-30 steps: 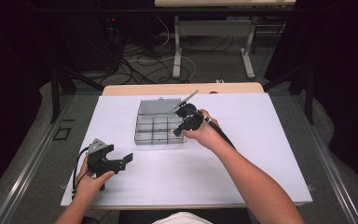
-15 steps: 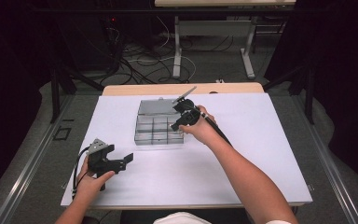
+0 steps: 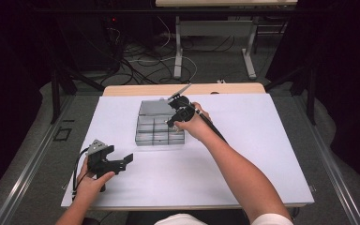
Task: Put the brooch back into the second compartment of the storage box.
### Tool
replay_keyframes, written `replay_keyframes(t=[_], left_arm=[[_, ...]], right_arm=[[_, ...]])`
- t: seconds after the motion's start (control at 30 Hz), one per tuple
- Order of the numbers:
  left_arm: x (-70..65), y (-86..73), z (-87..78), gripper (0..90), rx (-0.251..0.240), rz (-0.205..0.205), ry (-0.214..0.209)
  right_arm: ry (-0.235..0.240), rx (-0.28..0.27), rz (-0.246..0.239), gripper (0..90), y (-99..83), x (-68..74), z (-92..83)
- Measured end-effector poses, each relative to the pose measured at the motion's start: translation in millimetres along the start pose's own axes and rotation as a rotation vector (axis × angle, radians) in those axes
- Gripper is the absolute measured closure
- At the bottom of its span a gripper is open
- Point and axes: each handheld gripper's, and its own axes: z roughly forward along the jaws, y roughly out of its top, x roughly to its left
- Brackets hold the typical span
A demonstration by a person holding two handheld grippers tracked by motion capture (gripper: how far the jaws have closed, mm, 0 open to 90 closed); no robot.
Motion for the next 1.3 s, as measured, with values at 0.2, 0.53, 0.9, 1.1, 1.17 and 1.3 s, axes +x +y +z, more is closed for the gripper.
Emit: replay_keyframes(t=[0.2, 0.53, 0.9, 1.1, 1.17, 1.3], left_arm=[[1.3, -0.2, -0.4, 3.5, -0.008, -0.006, 0.005], [2.2, -0.1, -1.3, 3.5, -0.008, -0.011, 0.014], [1.9, -0.2, -1.0, 3.5, -0.007, -0.011, 0.018], [2.0, -0.2, -1.3, 3.5, -0.008, -0.009, 0.017], [2.1, -0.3, -1.4, 3.5, -0.008, -0.01, 0.017], [1.8, -0.4, -1.4, 3.5, -0.005, -0.008, 0.015]], right_arm=[[-0.003, -0.017, -0.001, 80.9, 4.6, 1.9, 2.0], [-0.008, -0.036, 0.008, 80.9, 10.7, -1.9, 3.4], [-0.002, -0.039, 0.008, 80.9, 12.5, -4.1, 12.1], [-0.012, -0.056, 0.001, 80.9, 13.3, -6.3, 16.0], [-0.011, -0.062, 0.007, 80.9, 14.1, -5.8, 17.4], [-0.015, -0.067, -0.005, 80.9, 15.0, -5.7, 19.7]])
